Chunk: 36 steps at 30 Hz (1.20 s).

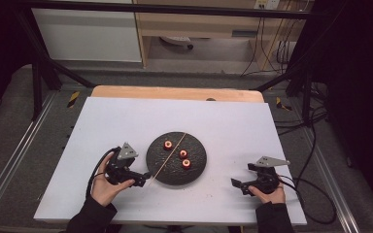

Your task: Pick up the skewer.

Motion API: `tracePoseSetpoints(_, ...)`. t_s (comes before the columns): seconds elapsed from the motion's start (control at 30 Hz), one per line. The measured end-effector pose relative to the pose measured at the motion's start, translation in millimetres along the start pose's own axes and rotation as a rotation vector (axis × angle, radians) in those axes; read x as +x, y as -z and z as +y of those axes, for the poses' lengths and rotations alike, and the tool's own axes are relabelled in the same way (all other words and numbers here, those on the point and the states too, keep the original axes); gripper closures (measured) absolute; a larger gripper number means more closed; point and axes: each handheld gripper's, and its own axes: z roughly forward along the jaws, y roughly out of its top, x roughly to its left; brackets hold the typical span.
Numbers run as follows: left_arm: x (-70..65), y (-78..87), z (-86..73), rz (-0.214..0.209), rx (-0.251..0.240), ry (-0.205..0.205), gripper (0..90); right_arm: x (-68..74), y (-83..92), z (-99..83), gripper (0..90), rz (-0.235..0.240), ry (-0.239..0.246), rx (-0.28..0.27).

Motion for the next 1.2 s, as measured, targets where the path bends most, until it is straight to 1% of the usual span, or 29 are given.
tracePoseSetpoints(0.2,-4.0,-10.2,9.1,-0.009,0.032,0.002,8.7,0.3,0.0,-0.1,0.9,-0.001,-0.001,0.003)
tracePoseSetpoints(0.43,-9.8,-22.0,20.3,-0.004,0.061,-0.005,12.4,0.3,-0.5,-0.1,0.9,0.001,-0.001,0.005)
tracePoseSetpoints(0.7,-14.8,-37.6,29.7,-0.011,0.104,0.009,21.8,0.1,-0.9,-0.2,0.9,0.001,0.003,0.007)
tracePoseSetpoints(0.8,-15.0,-43.4,32.1,-0.014,0.134,0.006,24.2,0.2,-0.8,-0.1,0.9,0.002,0.001,0.007)
tracePoseSetpoints(0.83,-15.1,-45.5,32.7,-0.016,0.141,0.009,26.3,0.0,-0.9,-0.2,0.9,0.003,0.005,0.006)
tracePoseSetpoints(0.97,-15.6,-51.3,35.1,-0.014,0.169,0.017,29.9,0.2,-1.2,-0.3,0.9,0.002,0.003,0.008)
tracePoseSetpoints(1.1,-17.5,-54.1,37.1,-0.027,0.188,0.028,39.4,0.0,-1.0,-0.2,0.9,0.002,0.005,0.006)
tracePoseSetpoints(1.2,-19.6,-56.3,39.4,-0.017,0.207,0.031,46.0,0.2,-1.2,-0.3,0.9,0.003,0.003,0.008)
